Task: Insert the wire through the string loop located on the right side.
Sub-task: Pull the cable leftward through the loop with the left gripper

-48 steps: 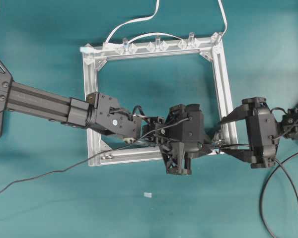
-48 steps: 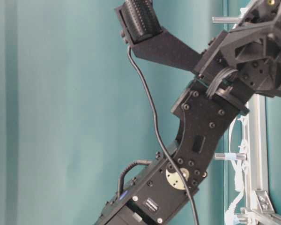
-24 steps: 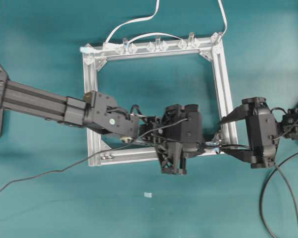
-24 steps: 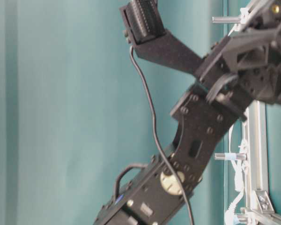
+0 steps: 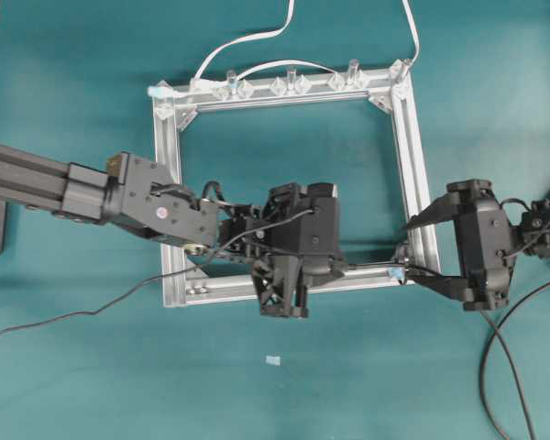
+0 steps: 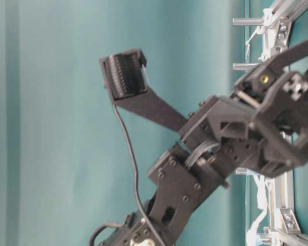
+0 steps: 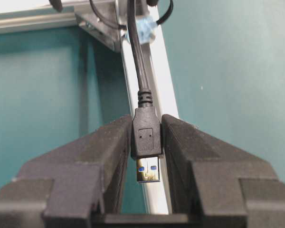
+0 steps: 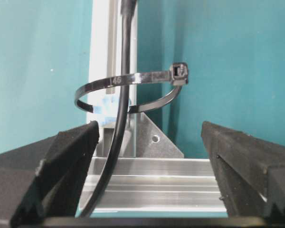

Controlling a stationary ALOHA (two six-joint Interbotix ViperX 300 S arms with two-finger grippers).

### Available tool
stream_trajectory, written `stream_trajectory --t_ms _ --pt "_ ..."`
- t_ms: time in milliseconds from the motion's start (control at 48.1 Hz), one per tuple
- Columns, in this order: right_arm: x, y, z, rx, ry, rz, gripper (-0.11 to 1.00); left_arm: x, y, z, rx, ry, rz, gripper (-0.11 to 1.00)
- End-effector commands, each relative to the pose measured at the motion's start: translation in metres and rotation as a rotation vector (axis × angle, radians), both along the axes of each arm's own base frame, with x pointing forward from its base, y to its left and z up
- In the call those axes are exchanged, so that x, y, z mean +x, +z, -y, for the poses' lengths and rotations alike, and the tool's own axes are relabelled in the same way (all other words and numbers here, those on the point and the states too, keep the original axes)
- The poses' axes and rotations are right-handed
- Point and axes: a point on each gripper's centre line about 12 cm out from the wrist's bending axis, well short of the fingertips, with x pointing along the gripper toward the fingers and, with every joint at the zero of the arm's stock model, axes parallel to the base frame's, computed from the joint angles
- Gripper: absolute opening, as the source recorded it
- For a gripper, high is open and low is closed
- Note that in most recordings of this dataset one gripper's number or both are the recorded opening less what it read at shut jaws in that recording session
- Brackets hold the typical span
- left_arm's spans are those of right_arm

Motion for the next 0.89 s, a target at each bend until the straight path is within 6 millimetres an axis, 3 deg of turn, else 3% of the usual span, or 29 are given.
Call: stream_trajectory --t_ms 0,872 --pt "0.002 0.003 0.0 0.003 -0.002 0.013 0.97 -0.003 0.028 0.0 -0.005 -0.001 0.053 0.23" --pt "0.002 0.003 0.0 0.003 -0.002 0.013 0.97 -0.101 0.041 0.002 0.006 -0.035 -0.155 0.23"
